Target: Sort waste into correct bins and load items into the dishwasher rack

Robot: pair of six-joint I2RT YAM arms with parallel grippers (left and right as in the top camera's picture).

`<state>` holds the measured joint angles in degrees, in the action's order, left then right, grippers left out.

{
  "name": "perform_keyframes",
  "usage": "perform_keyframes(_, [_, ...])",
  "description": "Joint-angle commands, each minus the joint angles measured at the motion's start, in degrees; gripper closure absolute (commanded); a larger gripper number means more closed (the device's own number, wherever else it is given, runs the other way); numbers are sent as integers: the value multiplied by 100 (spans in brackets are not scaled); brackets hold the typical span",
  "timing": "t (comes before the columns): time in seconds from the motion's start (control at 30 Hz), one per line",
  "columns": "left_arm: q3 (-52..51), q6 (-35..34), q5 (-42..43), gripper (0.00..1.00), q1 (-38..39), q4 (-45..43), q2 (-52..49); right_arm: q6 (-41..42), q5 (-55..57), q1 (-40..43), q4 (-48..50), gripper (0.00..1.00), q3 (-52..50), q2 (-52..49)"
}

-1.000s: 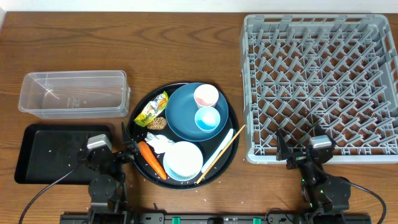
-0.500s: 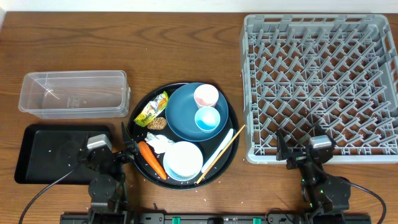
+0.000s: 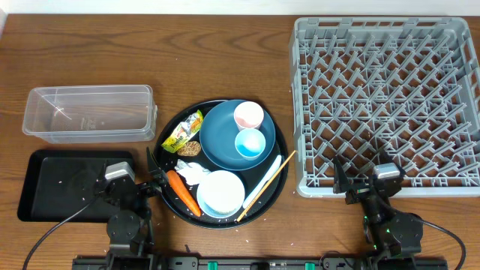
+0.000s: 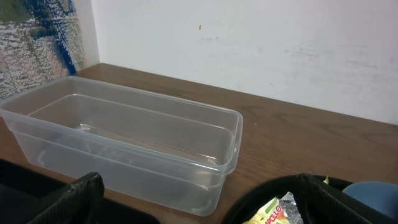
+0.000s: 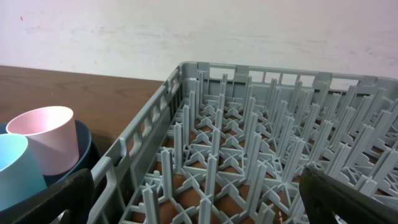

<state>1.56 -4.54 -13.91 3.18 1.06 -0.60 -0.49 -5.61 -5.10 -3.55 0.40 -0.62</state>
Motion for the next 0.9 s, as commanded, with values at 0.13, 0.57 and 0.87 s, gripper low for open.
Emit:
perform_keyframes(0.13, [-133,-28,-116,2,11,149,37,-44,-44,-17,-13,1,-9,20])
perform_keyframes(0.57, [-133,-28,-116,2,11,146,37,-42,-44,-17,-11,1,-9,20])
perform_keyframes(0.87, [-133,-157,514,2,13,-396,37,-42,-44,-17,-11,1,-9,20])
